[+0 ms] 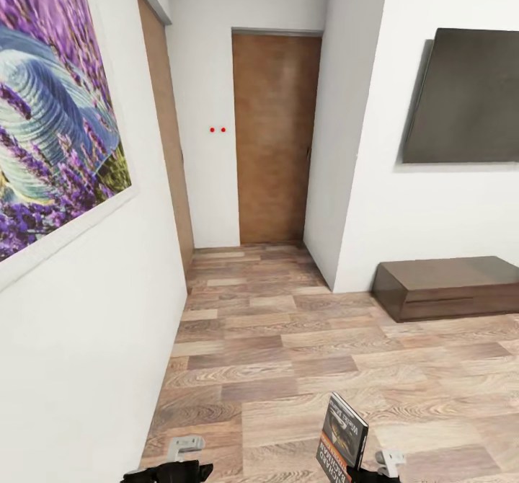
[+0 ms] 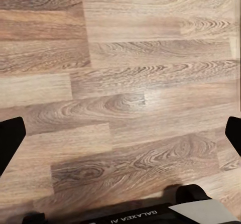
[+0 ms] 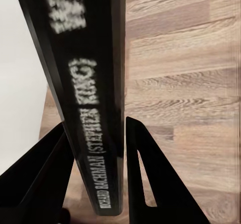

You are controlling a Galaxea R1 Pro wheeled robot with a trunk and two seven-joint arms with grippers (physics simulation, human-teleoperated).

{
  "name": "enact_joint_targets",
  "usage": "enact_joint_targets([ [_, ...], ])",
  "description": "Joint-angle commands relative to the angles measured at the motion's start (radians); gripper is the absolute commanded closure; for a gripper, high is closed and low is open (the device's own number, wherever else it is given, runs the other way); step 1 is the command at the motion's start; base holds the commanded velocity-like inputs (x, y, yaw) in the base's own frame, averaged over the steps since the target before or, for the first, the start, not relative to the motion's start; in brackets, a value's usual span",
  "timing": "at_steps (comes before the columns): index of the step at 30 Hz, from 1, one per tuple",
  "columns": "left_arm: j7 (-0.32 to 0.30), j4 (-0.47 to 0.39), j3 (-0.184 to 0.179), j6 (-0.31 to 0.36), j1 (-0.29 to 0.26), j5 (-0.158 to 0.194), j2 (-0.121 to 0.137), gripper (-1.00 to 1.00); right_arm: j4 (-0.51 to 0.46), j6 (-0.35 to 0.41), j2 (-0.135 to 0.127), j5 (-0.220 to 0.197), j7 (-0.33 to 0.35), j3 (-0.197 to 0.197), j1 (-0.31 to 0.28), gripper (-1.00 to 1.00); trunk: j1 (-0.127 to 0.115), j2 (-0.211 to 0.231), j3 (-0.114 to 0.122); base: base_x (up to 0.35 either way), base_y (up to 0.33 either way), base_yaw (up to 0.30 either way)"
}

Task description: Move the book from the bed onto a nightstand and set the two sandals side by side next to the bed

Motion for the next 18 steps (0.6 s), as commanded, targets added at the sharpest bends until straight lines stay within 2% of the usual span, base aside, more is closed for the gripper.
enact_joint_targets([
  [1, -0.005, -0.003, 0.009, 0.007, 0.000, -0.010, -0.001, -1.00, 0.001, -0.005, 0.000, 0.010, 0.002, -0.008, -0.001, 1.00, 0.000, -0.001, -0.001, 0.058, -0.010, -0.262],
  [18, -0.005, -0.003, 0.009, 0.007, 0.000, -0.010, -0.001, -1.00, 0.001, -0.005, 0.000, 0.010, 0.002, -0.008, 0.000, 1.00, 0.000, -0.001, -0.001, 0.006, -0.001, -0.281],
])
